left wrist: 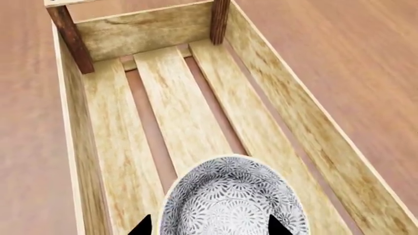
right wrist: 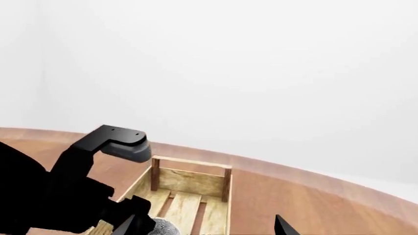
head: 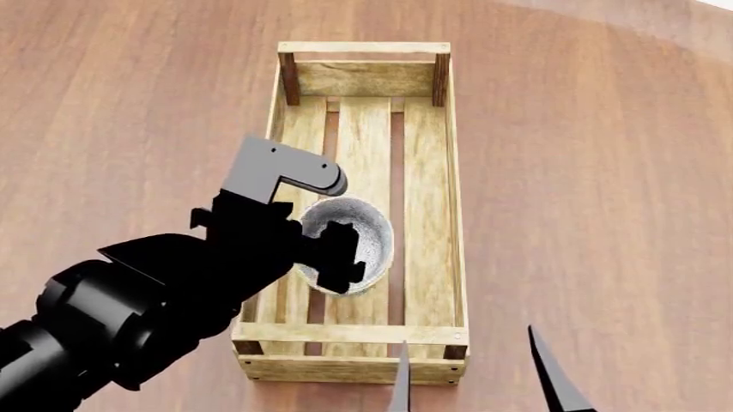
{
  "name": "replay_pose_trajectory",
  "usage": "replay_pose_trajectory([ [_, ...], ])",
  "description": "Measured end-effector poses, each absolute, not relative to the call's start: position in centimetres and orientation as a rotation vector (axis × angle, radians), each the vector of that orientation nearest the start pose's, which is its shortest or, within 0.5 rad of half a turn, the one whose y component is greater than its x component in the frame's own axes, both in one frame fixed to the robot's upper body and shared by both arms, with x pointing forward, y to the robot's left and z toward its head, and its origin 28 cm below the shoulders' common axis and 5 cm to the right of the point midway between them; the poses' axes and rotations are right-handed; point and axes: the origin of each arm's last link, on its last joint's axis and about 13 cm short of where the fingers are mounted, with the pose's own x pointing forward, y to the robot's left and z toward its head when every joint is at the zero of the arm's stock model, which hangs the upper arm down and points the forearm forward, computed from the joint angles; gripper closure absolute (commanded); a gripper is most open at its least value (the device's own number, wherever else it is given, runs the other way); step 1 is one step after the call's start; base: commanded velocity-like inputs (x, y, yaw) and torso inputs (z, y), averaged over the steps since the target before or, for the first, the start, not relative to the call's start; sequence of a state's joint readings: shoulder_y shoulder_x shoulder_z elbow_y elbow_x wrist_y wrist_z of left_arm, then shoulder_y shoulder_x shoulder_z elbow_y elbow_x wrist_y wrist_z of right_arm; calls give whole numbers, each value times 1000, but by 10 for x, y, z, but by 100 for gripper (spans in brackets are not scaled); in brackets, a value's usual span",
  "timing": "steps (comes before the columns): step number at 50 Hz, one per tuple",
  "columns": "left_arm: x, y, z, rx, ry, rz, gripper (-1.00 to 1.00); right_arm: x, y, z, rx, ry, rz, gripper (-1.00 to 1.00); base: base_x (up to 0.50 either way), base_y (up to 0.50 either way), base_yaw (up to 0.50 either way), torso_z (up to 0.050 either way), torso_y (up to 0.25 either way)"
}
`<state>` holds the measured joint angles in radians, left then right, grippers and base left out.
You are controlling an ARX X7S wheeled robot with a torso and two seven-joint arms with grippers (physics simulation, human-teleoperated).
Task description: Stack the right bowl on the left bowl and place them in the tray.
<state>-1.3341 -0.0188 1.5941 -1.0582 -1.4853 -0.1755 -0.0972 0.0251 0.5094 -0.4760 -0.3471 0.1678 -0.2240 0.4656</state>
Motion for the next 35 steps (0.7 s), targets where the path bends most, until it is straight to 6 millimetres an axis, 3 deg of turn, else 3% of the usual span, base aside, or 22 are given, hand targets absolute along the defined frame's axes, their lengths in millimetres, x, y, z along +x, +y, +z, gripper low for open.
replay_pose_trajectory([
  [35,411,120,189,188,156,-470,-100,188,-96,82,-98,-430,145,-100,0,0,0,0,0],
])
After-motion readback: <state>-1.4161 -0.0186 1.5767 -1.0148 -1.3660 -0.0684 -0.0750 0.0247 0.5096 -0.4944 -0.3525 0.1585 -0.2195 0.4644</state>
